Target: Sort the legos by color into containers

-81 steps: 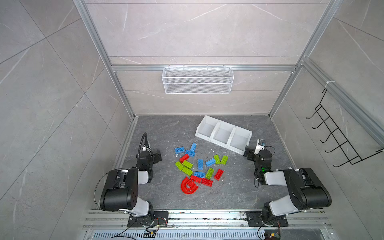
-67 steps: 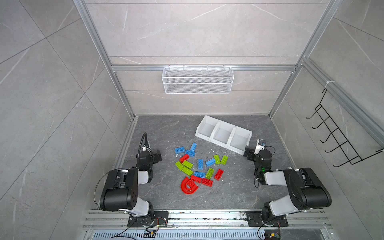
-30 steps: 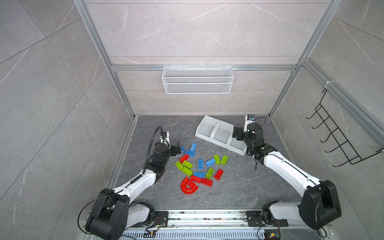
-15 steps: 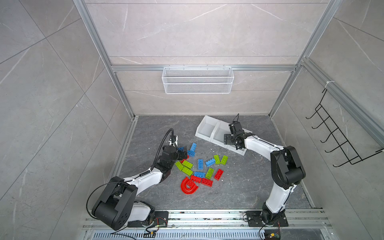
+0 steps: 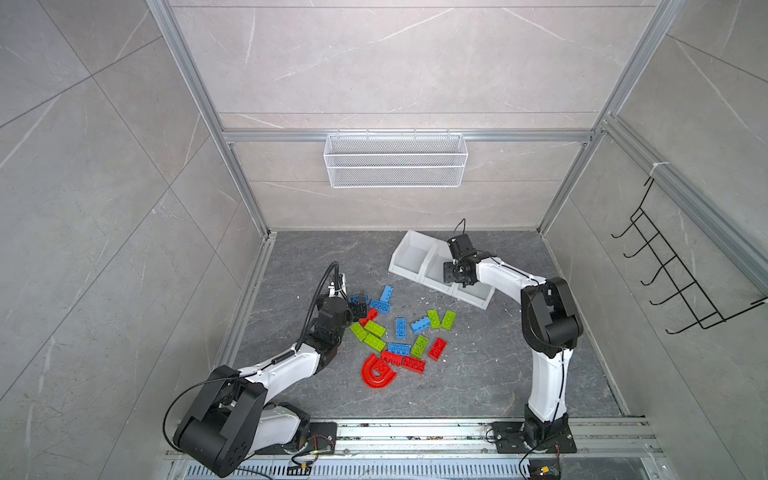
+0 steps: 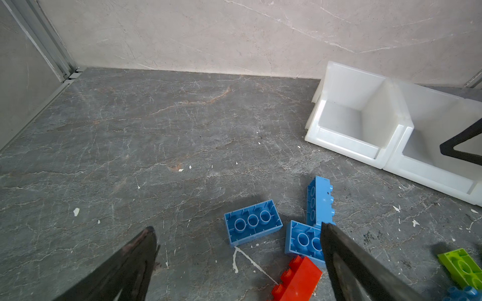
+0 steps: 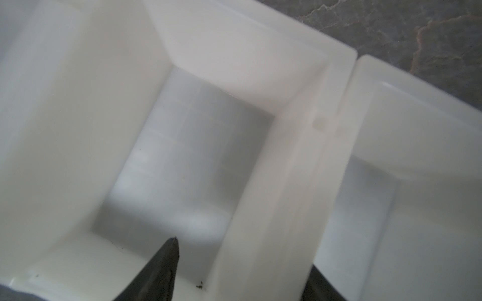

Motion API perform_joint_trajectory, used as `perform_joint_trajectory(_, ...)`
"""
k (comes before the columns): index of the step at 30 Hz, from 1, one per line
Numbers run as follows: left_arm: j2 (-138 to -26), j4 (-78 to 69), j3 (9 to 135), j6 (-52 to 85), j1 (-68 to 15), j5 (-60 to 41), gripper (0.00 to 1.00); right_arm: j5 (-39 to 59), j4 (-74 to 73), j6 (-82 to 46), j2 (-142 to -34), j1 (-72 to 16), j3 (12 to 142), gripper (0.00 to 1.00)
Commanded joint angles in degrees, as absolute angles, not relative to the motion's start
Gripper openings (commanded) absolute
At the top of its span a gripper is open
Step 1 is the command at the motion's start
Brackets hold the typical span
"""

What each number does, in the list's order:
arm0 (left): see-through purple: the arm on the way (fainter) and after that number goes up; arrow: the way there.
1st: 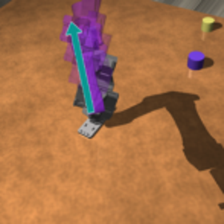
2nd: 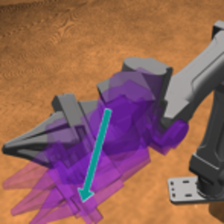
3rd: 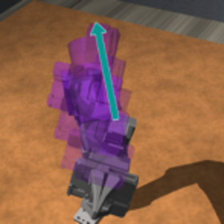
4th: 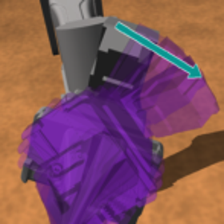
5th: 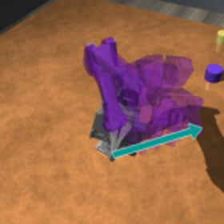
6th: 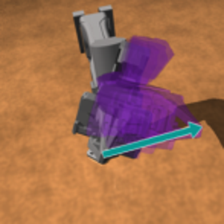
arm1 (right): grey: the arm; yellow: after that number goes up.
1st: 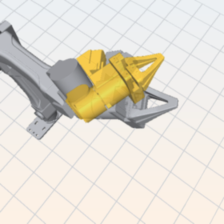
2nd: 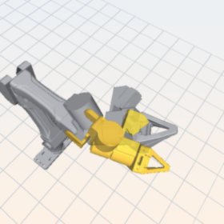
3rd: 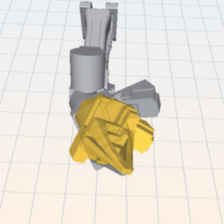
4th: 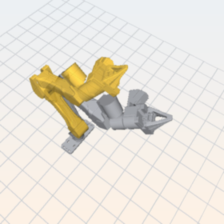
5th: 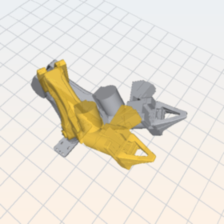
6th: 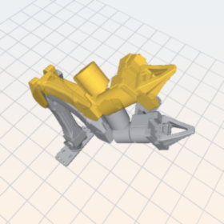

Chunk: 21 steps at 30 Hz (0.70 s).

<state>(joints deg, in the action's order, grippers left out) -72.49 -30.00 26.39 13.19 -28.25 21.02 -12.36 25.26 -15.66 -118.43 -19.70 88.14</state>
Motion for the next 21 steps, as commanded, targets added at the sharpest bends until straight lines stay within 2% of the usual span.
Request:
perform_joint_trajectory(1, -71.0, -32.9, 26.0, 13.6, -28.1, 22.5, 1.00, -11.7, 29.4, -14.2, -120.7, -20.1, 91.3, 0.59)
perform_joint_trajectory(7, -71.2, -33.5, 25.7, 13.4, -28.1, 21.9, 1.00, -13.1, 31.3, -10.7, -121.2, -19.3, 93.0, 0.48)
perform_joint_trajectory(12, -72.1, -33.6, 26.0, 13.4, -28.1, 21.5, 1.00, -10.1, 33.3, -4.8, -120.0, -17.1, 92.9, 0.41)
perform_joint_trajectory(16, -72.8, -33.5, 26.4, 13.4, -28.1, 20.9, 0.99, -7.7, 34.3, -2.8, -119.7, -14.3, 92.7, 0.40)
perform_joint_trajectory(21, -72.6, -34.0, 26.0, 13.3, -28.1, 21.0, 1.00, -9.7, 33.9, 1.6, -119.5, -13.5, 92.4, 0.36)
